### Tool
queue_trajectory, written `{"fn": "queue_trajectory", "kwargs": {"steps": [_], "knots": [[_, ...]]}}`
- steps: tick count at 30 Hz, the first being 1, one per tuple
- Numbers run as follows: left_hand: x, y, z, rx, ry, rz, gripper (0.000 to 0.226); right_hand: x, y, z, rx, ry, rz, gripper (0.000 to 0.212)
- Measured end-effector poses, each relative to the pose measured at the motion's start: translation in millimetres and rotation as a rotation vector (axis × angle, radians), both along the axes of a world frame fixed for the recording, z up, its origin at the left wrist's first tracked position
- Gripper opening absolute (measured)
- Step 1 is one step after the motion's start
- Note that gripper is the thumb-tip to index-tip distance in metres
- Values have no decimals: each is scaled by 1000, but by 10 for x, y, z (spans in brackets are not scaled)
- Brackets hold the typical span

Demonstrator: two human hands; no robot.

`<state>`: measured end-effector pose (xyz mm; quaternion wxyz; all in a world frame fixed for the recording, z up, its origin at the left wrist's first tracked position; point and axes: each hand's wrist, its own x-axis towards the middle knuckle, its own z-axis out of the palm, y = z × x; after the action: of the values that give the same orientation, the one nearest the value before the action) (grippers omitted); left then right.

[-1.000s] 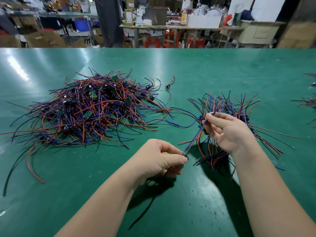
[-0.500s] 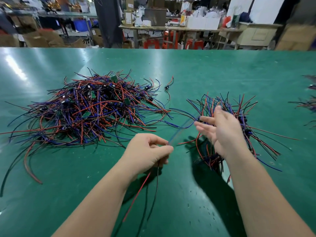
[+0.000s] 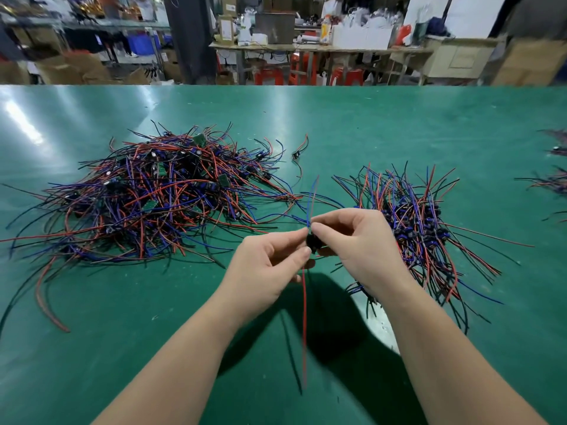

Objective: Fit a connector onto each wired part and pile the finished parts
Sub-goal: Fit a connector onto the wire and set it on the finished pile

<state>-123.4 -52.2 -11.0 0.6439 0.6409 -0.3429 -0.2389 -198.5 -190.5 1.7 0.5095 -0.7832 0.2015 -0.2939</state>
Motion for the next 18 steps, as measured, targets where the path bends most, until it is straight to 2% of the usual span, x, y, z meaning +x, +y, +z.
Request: {"fn": "queue_trajectory", "kwargs": {"steps": [4,7,9,12,14,16,18], "knots": [[10,-10,-13,-11,35,18,38,5,21,-9,-7,8,-1,9],[44,-4,-1,-26,81,6,42,4,34,13,68,1,46,17],[66,-1,5,-39,80,32,38,-28,-33,58,-26,-76,-66,17],[170,53,23,-25,-65,212,19,-180,-304,179,-356,-151,-405,21],[276,121,33,56,-221,371,7,-342,-547,247,-519,-89,-644,18],[378,194,30,193,-398,541,25,-498,-778,267,-530,18,-827,21],[446,236,28,325,-542,706,41,-604,-960,224,-441,177,-885,28]]}}
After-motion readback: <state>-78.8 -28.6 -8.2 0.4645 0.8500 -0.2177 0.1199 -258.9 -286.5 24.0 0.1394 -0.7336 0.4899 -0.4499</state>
